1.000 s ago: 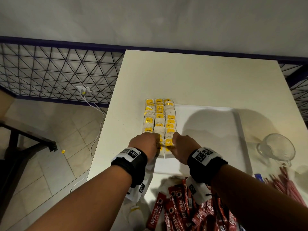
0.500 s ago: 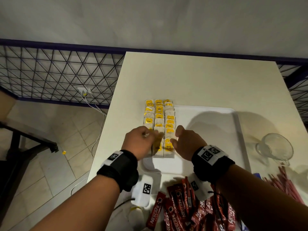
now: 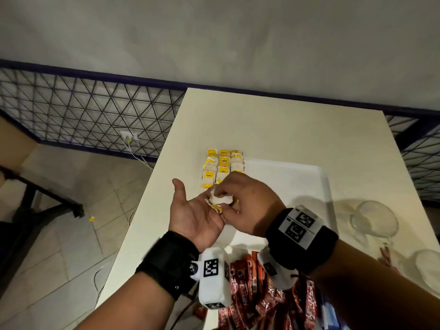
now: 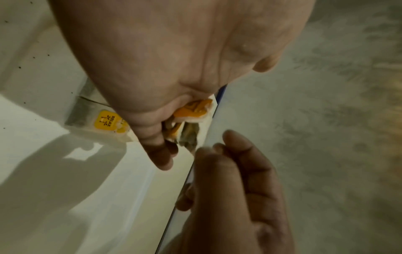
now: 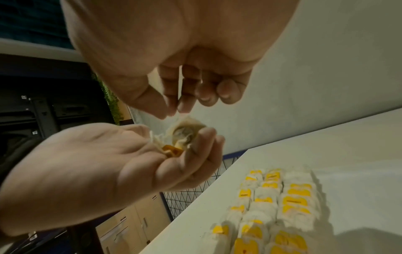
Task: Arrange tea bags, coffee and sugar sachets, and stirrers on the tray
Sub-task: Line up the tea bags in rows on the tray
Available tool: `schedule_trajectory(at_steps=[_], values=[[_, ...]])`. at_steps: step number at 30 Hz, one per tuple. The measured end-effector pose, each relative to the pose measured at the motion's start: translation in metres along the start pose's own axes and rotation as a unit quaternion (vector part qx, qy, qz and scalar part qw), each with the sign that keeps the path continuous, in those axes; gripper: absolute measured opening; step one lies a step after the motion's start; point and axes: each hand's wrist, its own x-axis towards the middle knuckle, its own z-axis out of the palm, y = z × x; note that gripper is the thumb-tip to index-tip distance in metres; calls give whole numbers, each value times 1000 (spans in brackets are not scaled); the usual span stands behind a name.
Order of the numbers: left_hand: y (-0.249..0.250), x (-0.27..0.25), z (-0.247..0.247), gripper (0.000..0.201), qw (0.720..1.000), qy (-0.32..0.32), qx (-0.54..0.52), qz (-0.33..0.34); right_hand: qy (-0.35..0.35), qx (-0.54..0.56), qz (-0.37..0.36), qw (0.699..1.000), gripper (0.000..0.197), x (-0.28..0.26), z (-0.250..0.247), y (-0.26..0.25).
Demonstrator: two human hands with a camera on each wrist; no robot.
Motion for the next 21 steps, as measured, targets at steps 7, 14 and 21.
schedule_trajectory(at_steps=[7, 14, 21], values=[[-9, -7, -2, 111, 1000, -25, -16, 9, -24, -58, -4, 998, 28, -6, -19, 5], [-20, -6, -6, 68, 995, 71, 64, 15, 31, 44, 59, 997, 12, -7, -26, 6], [-11, -14, -11, 34, 947, 94, 284, 118, 10, 107, 102, 989, 12, -6, -34, 4]])
